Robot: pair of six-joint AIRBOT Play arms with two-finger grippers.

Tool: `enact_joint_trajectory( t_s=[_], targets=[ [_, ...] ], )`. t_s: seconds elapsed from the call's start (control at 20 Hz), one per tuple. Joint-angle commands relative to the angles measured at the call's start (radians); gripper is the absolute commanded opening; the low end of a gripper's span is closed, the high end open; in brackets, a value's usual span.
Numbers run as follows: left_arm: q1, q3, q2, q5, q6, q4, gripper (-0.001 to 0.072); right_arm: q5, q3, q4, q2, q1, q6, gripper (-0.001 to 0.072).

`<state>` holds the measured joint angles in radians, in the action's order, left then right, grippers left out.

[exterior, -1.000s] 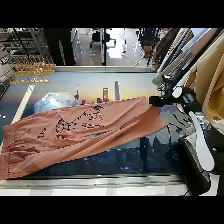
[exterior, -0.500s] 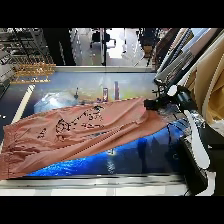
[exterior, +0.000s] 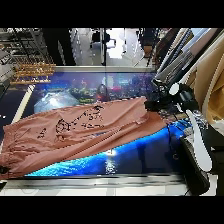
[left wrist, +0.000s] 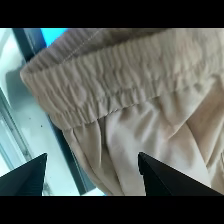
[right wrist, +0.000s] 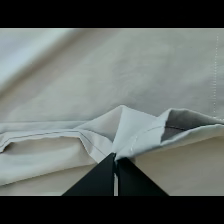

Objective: Fold the clothes and pants, and hang the long-sleeved shirts on hangers.

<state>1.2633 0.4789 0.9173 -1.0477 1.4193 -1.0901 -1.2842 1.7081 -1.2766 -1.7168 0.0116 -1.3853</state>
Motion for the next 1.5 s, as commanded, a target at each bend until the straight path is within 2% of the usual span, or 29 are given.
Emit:
enact_joint_trajectory(
  t_s=[0.0,0.05,0.15,0.3,0.4,0.55,0.65,0.7,0.75,0.8,0.85,1.0,1.15,1.3,1.45],
  targets=[
    [0.006,-0.056,-0.022,0.084,0.012,0.011,0.0617,-0.007,0.001,-0.012,0.002,-0.001,0.019,0.0013],
    [0.006,-0.057,-0.020,0.120,0.018,0.016,0.0609,-0.007,0.001,-0.013,0.002,-0.001,0.019,0.0013],
    [0.006,-0.057,-0.020,0.187,0.018,0.027,0.0450,-0.007,0.001,-0.014,0.002,-0.001,0.020,0.0013],
    [0.006,-0.057,-0.006,0.200,0.015,0.028,0.0452,-0.007,0.001,-0.014,0.002,-0.001,0.030,0.0013],
    [0.006,-0.057,0.025,0.195,0.013,0.028,0.0514,-0.008,0.001,-0.014,0.002,-0.001,0.029,0.0013],
    [0.006,-0.057,0.076,0.217,0.014,0.030,0.0509,-0.008,0.001,-0.014,0.003,-0.001,0.029,0.0013],
    [0.006,-0.057,0.110,0.254,0.014,0.039,0.0458,-0.015,0.001,-0.014,0.003,-0.001,0.029,0.0013],
    [0.006,-0.057,0.126,0.263,0.014,0.060,0.0456,-0.019,0.001,-0.014,0.003,-0.001,0.029,0.0013],
    [0.006,-0.057,0.135,0.267,0.013,0.083,0.0315,-0.026,0.001,-0.014,0.003,-0.001,0.029,0.0013],
    [0.006,-0.057,0.138,0.268,0.003,0.119,0.0046,-0.035,0.001,-0.014,0.003,-0.001,0.029,0.0013],
    [0.006,-0.052,0.134,0.267,-0.023,0.166,0.0012,-0.044,0.001,-0.018,0.005,-0.001,0.030,0.0013],
    [0.006,0.014,0.116,0.185,-0.136,0.275,0.0012,-0.095,0.001,-0.055,0.050,-0.001,0.058,0.0012],
    [0.006,0.209,0.116,0.002,-0.172,0.289,0.0009,-0.137,0.001,-0.078,0.157,-0.001,0.097,0.0011],
    [0.004,0.436,0.124,-0.099,-0.171,0.291,0.0009,-0.047,0.001,-0.156,0.264,-0.001,0.092,0.0009],
    [-0.035,0.607,0.190,-0.097,-0.135,0.292,0.0008,0.095,0.002,-0.193,0.244,0.001,0.061,0.0008]
  ],
)
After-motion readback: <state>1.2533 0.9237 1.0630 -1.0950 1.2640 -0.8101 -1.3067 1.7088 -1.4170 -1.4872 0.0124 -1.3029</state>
